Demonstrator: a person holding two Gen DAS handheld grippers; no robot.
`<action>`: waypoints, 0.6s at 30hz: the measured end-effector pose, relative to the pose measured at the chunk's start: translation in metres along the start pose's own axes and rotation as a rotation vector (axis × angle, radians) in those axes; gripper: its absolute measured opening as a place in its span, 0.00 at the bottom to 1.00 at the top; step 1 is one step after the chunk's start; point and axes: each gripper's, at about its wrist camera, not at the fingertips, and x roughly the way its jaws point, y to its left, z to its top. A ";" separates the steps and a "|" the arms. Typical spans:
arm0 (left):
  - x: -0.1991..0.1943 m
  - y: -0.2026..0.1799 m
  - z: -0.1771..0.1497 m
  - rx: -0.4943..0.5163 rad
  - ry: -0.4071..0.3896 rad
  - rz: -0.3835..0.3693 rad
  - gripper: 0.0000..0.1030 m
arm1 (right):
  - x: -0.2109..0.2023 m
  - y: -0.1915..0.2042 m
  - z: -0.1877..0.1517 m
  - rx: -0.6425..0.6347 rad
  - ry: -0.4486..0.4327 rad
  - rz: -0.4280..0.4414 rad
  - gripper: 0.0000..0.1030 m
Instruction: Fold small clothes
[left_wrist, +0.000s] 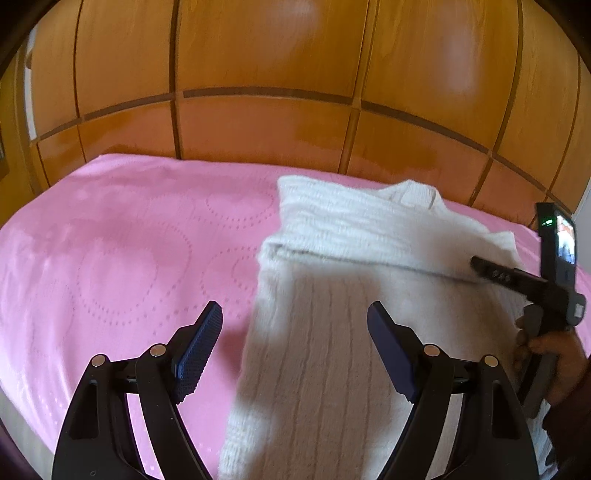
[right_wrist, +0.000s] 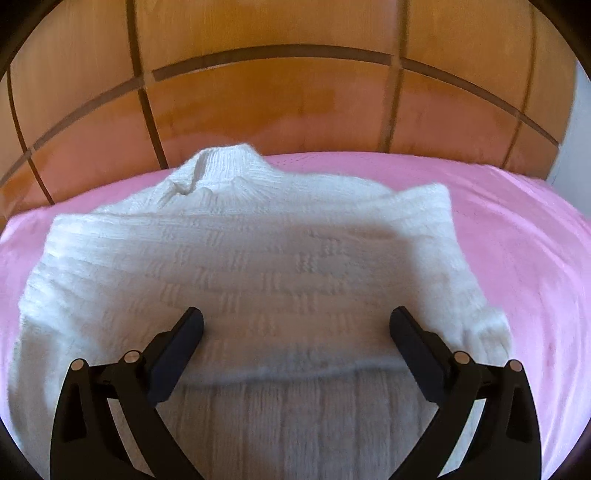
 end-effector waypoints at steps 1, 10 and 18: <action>-0.001 0.001 -0.002 0.000 0.005 0.000 0.77 | -0.007 -0.003 -0.004 0.018 0.004 0.007 0.98; -0.003 0.032 -0.040 -0.008 0.098 -0.035 0.77 | -0.055 -0.057 -0.052 0.078 0.055 0.043 0.98; -0.018 0.071 -0.083 -0.074 0.225 -0.197 0.51 | -0.106 -0.138 -0.120 0.231 0.172 0.212 0.81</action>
